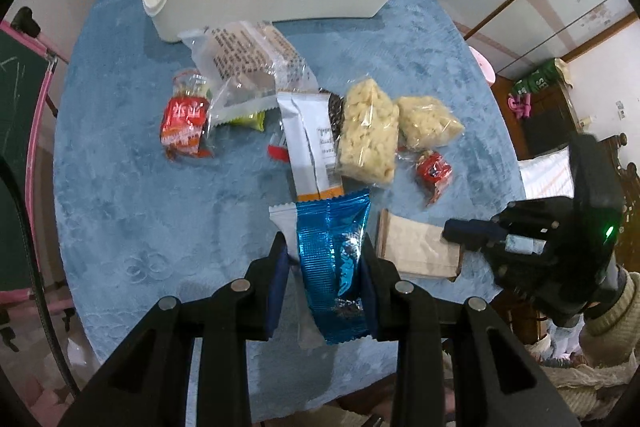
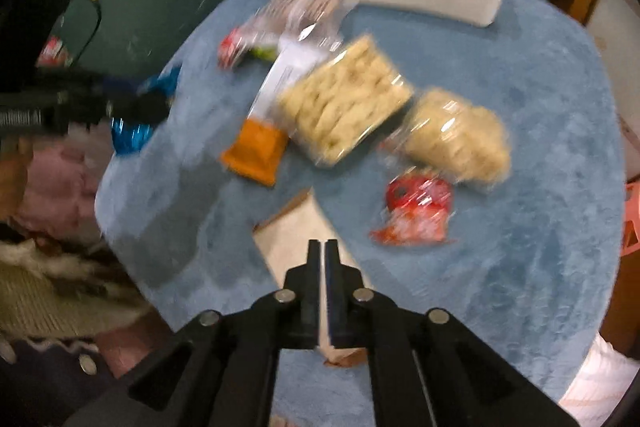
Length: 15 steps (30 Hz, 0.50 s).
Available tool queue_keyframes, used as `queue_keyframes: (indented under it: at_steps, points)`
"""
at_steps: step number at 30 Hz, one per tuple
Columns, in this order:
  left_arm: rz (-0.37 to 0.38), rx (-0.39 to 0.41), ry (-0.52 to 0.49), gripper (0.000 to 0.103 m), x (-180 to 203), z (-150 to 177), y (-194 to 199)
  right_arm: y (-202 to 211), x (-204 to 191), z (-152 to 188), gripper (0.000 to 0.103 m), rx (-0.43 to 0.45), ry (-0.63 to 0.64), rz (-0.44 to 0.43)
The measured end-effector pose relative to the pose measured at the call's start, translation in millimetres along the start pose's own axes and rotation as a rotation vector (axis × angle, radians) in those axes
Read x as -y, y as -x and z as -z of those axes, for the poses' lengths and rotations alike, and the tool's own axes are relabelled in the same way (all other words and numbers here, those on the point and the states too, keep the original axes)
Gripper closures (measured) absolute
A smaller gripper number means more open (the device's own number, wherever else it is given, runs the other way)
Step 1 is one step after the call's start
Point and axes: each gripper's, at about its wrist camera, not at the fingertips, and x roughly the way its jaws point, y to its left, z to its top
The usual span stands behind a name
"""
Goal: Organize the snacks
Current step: 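Grasp the blue foil wrapper with the left gripper while the right grasps the brown paper packet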
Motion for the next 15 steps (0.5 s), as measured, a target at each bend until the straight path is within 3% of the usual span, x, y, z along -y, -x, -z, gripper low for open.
queue_keyframes:
  at_steps: [2,4,8,12,15]
  points:
    - [0.003,-0.01,0.009,0.072,1.3,0.1,-8.8,-7.3,-8.9,4.5,0.053,-0.003,0.036,0.037]
    - [0.003,-0.015,0.015,0.072,-0.7,2.4,-13.7,-8.5,-14.5,9.4,0.041,0.026,0.082,0.087]
    - [0.001,-0.02,0.027,0.072,-5.3,6.0,-15.8,-15.3,-24.1,13.4,0.041,0.012,0.165,0.106]
    - [0.004,-0.027,0.043,0.072,-10.2,9.4,-16.1,-35.9,-37.3,16.3,0.041,-0.042,0.298,0.189]
    - [0.003,-0.029,0.049,0.072,-12.7,10.5,-16.7,-46.5,-47.8,16.9,0.032,-0.063,0.399,0.218]
